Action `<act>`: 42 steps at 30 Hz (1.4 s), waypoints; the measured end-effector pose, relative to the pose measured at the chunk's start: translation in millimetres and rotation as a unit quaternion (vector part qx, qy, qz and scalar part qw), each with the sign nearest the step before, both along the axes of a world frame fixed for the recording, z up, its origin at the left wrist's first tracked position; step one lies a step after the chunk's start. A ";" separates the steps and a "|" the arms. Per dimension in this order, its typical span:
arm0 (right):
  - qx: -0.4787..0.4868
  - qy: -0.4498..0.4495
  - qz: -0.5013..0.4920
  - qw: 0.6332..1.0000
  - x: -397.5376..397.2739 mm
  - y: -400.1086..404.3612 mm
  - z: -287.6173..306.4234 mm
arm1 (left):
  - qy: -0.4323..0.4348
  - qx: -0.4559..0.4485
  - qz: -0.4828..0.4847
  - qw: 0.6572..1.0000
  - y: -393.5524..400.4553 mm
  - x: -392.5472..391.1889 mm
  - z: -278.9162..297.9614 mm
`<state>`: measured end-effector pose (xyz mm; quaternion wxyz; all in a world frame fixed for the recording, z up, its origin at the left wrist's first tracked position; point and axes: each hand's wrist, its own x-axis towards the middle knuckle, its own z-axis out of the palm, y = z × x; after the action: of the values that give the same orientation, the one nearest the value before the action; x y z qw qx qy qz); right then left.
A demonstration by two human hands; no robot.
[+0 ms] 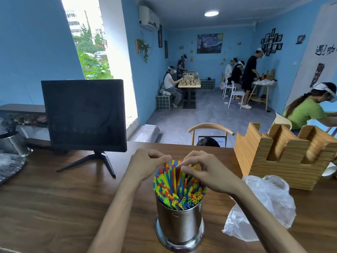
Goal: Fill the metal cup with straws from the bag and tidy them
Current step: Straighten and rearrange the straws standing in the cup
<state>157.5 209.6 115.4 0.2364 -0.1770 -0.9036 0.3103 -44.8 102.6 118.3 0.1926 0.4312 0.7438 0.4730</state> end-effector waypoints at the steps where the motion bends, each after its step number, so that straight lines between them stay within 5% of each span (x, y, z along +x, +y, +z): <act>1: 0.003 -0.018 0.008 1.000 0.8 -0.2 0.1 | -0.004 0.006 0.005 1.000 1.0 -1.2 2.6; 8: -0.011 -0.050 0.030 0.998 3.6 1.3 6.6 | 0.050 0.097 -0.039 0.993 3.5 3.1 29.7; 12: -0.004 0.032 -0.007 0.999 -2.0 -1.8 8.2 | 0.105 0.273 -0.054 0.955 1.1 15.2 57.7; 20: -0.133 0.171 0.057 0.975 -12.4 -11.2 17.4 | 0.008 0.507 -0.041 0.861 -15.8 32.9 97.9; 25: -0.287 0.287 0.021 0.914 9.3 5.0 10.9 | -0.037 0.434 0.051 0.899 -14.5 14.4 68.9; 30: -0.328 0.370 -0.047 0.868 9.9 11.8 7.1 | -0.027 0.267 0.136 0.954 -8.7 4.2 27.7; 34: -0.309 0.418 -0.057 0.852 4.9 6.5 20.7 | -0.034 0.165 0.110 0.980 -8.2 6.4 13.6; 38: -0.304 0.458 -0.067 0.833 -1.0 2.9 38.8 | -0.152 0.089 0.001 0.984 -6.4 11.8 9.7; 42: -0.297 0.461 -0.087 0.832 -3.0 3.1 53.1 | -0.186 0.108 -0.045 0.976 -11.3 12.7 11.8</act>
<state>154.5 212.7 168.5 0.5872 -0.1528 -0.5351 0.5878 -32.1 91.4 130.1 0.3007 0.3867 0.6192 0.6138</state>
